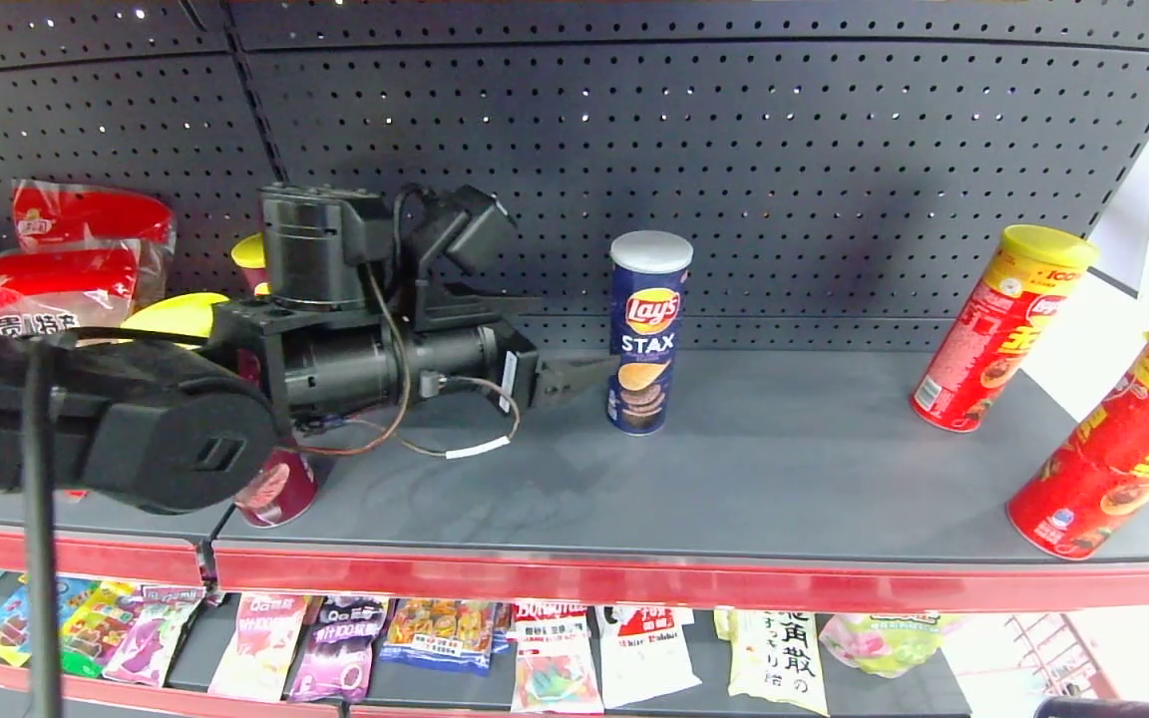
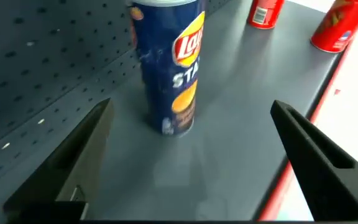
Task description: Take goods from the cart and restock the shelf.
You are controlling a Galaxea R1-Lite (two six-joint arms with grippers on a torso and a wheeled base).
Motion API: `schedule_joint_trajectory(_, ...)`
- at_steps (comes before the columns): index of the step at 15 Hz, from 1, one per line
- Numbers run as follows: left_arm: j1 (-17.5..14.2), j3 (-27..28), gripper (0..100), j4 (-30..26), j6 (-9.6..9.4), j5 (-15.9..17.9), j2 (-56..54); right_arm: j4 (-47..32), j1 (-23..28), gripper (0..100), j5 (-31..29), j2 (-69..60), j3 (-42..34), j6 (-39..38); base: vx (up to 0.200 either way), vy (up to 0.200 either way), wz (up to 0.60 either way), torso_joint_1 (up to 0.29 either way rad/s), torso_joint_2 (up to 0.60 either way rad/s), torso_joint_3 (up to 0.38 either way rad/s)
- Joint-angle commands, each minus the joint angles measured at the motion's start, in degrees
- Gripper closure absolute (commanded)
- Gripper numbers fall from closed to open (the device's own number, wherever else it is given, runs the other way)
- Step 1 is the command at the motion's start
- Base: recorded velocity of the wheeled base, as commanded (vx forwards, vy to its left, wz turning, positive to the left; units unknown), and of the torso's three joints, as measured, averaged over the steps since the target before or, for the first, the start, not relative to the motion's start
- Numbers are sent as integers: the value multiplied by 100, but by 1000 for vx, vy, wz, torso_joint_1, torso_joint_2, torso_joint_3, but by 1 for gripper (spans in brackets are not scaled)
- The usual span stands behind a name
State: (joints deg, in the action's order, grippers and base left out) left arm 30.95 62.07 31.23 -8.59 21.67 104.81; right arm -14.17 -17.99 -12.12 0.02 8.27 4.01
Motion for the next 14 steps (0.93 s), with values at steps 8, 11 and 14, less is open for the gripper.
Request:
schedule_joint_trajectory(8, 122, 1545, 0, 6, -11, -102, 1419, 2, -2, 100, -19, -2, 0, -6, 0, 0, 0, 0, 0, 0)
schedule_joint_trajectory(11, 113, 1791, 0, 6, -11, -102, 1612, 2, -2, 100, -28, -2, 0, -6, 0, 0, 0, 0, 0, 0)
schedule_joint_trajectory(14, 113, 2142, 0, -3, -19, -93, 1832, 2, -2, 100, -19, -2, 0, -6, 0, 0, 0, 0, 0, 0)
